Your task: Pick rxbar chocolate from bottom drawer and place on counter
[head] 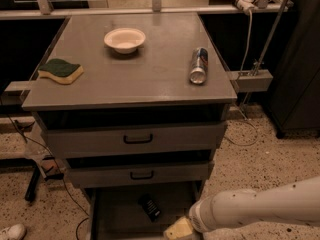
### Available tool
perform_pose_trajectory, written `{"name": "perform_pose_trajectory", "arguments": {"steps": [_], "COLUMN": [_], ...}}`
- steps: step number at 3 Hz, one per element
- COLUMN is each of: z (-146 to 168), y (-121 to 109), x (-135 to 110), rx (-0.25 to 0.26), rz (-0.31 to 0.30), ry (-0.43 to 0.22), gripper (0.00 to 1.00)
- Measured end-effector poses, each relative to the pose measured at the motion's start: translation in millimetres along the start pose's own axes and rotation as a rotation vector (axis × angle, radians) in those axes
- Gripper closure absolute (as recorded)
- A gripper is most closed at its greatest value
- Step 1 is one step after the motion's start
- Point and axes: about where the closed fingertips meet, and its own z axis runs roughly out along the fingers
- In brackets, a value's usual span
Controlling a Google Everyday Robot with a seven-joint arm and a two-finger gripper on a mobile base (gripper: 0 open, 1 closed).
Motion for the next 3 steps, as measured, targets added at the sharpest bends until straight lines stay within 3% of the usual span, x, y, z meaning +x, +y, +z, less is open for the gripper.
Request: {"name": "perform_pose_trajectory", "arguments": {"steps": [1,2,3], "z": [41.6,84.4,84.2], "y": [-4.1,-5.7,-5.8], "x": [-7.4,-4.3,-4.5], "rx": [-0.047,-0.095,-0.094], "rz": [0.050,0.101,0.100], "ry": [-0.083,-0.124,-0.124], "gripper": [0.00,0.00,0.00]}}
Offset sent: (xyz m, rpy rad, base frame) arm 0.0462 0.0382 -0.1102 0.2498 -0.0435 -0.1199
